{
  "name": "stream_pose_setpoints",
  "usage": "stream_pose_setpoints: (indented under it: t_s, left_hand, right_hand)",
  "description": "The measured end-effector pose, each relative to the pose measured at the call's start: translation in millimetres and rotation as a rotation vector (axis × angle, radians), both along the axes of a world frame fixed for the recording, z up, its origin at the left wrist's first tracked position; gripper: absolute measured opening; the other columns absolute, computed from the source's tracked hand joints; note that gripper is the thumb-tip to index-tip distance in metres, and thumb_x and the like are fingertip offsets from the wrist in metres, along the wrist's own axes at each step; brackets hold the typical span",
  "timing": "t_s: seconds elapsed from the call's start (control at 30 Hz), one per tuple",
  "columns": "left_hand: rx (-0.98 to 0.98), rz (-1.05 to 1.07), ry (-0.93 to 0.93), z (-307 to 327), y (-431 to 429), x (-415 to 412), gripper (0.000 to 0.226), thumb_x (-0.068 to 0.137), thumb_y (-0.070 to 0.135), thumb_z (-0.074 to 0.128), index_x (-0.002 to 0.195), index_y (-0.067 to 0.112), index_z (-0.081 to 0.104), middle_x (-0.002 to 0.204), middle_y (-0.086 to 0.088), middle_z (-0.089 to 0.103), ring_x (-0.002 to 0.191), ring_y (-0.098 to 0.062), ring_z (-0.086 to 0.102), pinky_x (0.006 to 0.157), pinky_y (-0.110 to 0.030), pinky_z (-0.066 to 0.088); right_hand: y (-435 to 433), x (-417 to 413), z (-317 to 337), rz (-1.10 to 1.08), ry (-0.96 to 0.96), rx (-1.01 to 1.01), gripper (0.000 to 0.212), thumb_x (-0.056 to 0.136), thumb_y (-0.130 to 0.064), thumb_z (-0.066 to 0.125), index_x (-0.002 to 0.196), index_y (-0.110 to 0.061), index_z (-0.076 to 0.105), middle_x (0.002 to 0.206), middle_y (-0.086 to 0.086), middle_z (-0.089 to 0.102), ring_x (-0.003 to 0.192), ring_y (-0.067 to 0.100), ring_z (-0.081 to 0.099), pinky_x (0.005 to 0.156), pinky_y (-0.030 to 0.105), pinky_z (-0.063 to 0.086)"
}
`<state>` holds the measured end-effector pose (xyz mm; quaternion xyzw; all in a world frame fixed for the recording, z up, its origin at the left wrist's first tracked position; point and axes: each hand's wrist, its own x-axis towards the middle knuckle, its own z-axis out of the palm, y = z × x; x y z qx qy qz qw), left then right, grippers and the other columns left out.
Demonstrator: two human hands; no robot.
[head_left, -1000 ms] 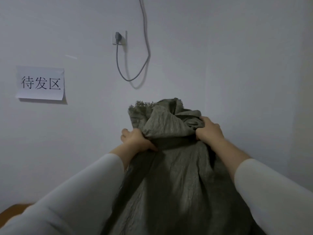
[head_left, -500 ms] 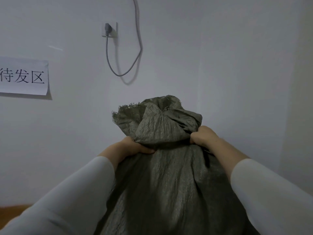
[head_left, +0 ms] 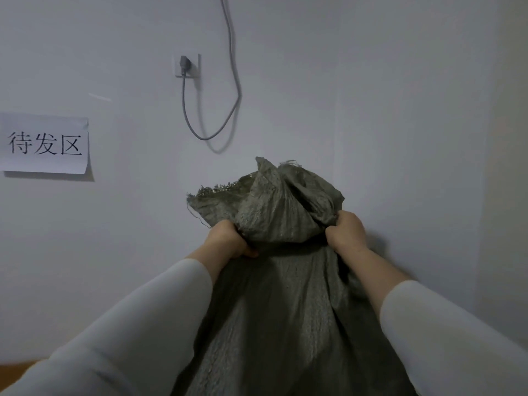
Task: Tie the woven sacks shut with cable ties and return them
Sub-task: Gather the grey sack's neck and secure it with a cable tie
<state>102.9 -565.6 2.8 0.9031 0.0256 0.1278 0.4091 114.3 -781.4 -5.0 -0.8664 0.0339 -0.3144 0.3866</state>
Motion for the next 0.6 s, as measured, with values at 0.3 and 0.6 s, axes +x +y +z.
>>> stream_pose_setpoints:
  t_s: [0.3, 0.6]
  left_hand:
    - [-0.030, 0.008, 0.072, 4, 6, -1, 0.067, 0.055, 0.008, 0.088, 0.113, -0.003, 0.057, 0.116, -0.020, 0.060, 0.108, -0.035, 0.058, 0.089, -0.046, 0.053]
    - [0.010, 0.003, 0.055, 3, 3, 5, 0.046, 0.058, 0.016, 0.088, 0.090, 0.006, 0.056, 0.095, -0.011, 0.060, 0.095, -0.029, 0.058, 0.083, -0.037, 0.054]
  right_hand:
    - [-16, 3, 13, 0.054, 0.416, -0.061, 0.062, 0.076, -0.027, 0.071, 0.126, -0.001, 0.047, 0.124, 0.017, 0.052, 0.115, 0.033, 0.051, 0.094, 0.032, 0.044]
    - [-5, 16, 0, -0.026, 0.163, -0.120, 0.021, 0.076, 0.002, 0.050, 0.060, -0.010, 0.042, 0.066, 0.007, 0.046, 0.069, 0.026, 0.052, 0.061, 0.028, 0.039]
